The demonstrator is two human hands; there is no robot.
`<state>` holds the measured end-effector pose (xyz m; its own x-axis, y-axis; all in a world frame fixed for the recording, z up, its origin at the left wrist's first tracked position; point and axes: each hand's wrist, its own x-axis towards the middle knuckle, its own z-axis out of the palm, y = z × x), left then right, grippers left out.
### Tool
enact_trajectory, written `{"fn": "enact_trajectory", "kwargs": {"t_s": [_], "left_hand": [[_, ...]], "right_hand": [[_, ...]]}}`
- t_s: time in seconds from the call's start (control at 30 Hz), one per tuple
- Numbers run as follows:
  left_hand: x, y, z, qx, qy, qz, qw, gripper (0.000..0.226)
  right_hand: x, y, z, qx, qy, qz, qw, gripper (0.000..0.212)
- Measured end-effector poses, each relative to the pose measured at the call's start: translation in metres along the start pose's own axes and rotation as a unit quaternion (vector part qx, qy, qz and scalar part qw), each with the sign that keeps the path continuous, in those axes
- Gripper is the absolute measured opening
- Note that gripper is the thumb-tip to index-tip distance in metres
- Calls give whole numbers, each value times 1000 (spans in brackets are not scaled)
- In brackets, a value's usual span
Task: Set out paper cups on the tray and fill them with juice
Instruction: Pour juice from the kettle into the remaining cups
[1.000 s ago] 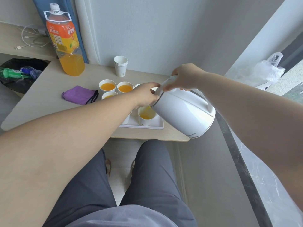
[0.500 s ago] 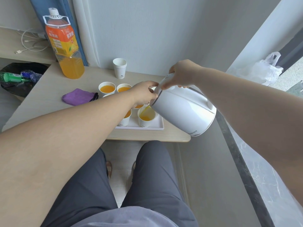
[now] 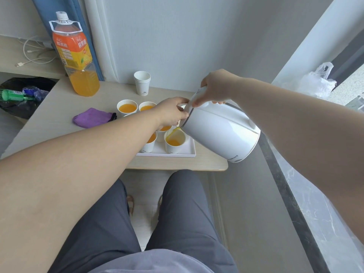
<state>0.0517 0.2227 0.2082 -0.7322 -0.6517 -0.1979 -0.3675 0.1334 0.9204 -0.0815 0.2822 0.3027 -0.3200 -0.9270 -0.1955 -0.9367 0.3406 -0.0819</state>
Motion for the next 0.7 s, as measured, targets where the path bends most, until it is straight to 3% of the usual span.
{"fn": "enact_trajectory", "kwargs": {"t_s": [0.37, 0.7], "left_hand": [[2, 1, 4, -2, -5, -6, 1000, 44], [1, 3, 8, -78, -3, -13, 997, 46]], "right_hand": [[-2, 2, -2, -19, -5, -1, 1000, 50], [-3, 4, -5, -34, -4, -2, 999, 48]]}}
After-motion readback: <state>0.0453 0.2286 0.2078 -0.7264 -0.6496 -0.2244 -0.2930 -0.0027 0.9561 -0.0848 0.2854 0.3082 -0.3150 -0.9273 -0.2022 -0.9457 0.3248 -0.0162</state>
